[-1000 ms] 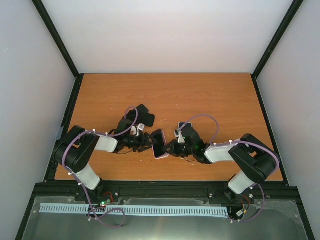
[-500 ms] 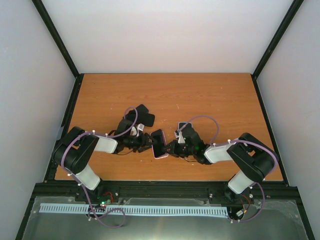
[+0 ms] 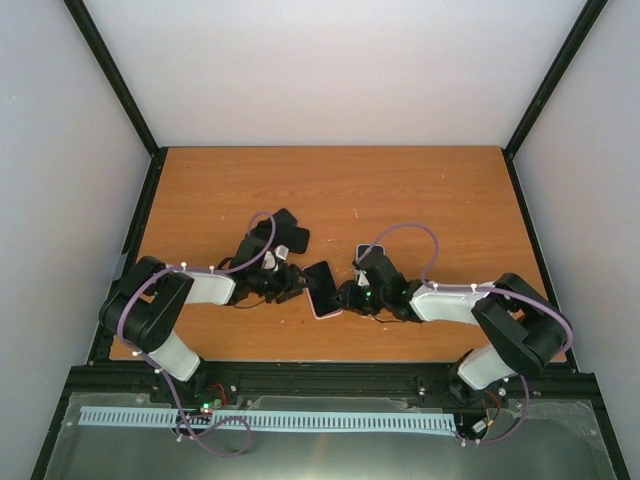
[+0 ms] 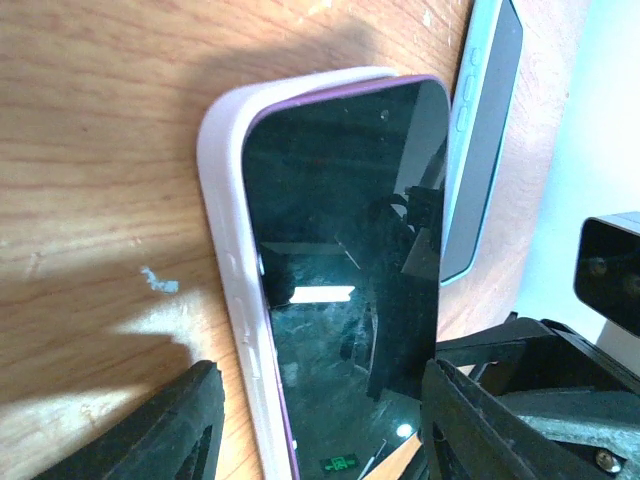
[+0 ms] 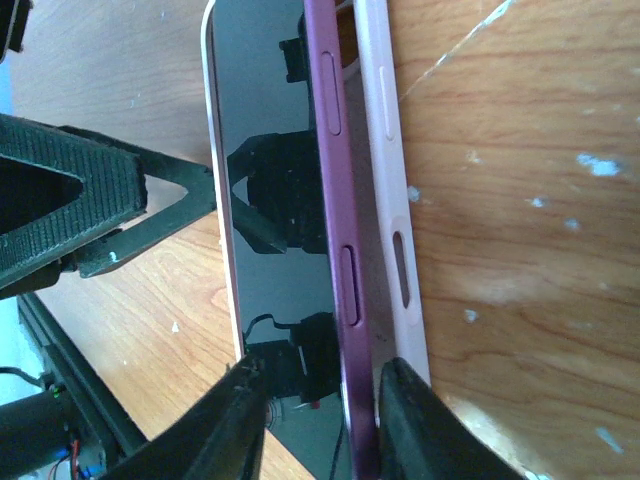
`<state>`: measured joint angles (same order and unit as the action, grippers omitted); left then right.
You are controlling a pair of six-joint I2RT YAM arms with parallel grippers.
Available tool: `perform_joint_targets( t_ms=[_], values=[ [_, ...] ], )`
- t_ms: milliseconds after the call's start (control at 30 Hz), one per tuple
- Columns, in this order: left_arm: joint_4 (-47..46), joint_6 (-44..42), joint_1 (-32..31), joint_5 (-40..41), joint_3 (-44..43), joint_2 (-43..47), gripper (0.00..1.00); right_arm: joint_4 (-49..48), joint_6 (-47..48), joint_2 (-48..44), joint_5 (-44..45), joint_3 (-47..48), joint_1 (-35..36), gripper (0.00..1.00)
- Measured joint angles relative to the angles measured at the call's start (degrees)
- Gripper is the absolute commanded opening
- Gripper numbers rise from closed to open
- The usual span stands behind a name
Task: Put the phone into the phone case
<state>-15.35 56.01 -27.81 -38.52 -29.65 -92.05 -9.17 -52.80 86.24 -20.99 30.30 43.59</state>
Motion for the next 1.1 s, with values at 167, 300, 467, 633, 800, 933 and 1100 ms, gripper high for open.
perform_joint_targets(
  t_ms=[167,300,467,633,800,933,1100],
  values=[
    [1.6,-0.7,0.5,1.3,0.0,0.5,0.54,4.5,2.5,-1.2,2.0,1.6,0.0,0.43],
    [1.9,-1.4,1.3,1.3,-0.1,0.6,0.54,7.6,4.2,-0.9,2.6,3.8,0.0,0.37],
    [2.3,-2.2,2.5,1.4,-0.3,0.6,0.54,10.4,5.8,0.5,3.3,6.3,-0.1,0.33],
    [2.7,-3.0,3.4,1.4,-0.8,0.6,0.54,10.8,5.9,0.5,2.2,6.8,-0.1,0.34],
    [2.8,-3.8,3.9,1.4,-0.9,0.6,0.54,12.7,6.3,0.2,1.4,6.8,-0.1,0.37],
    [2.8,-4.5,4.0,1.0,-0.9,0.3,0.53,15.0,7.6,-1.1,3.1,6.8,-0.2,0.35],
    [2.6,-4.9,4.0,0.2,-1.3,-0.6,0.50,15.3,9.2,0.1,4.3,8.8,-0.3,0.38]
  ],
)
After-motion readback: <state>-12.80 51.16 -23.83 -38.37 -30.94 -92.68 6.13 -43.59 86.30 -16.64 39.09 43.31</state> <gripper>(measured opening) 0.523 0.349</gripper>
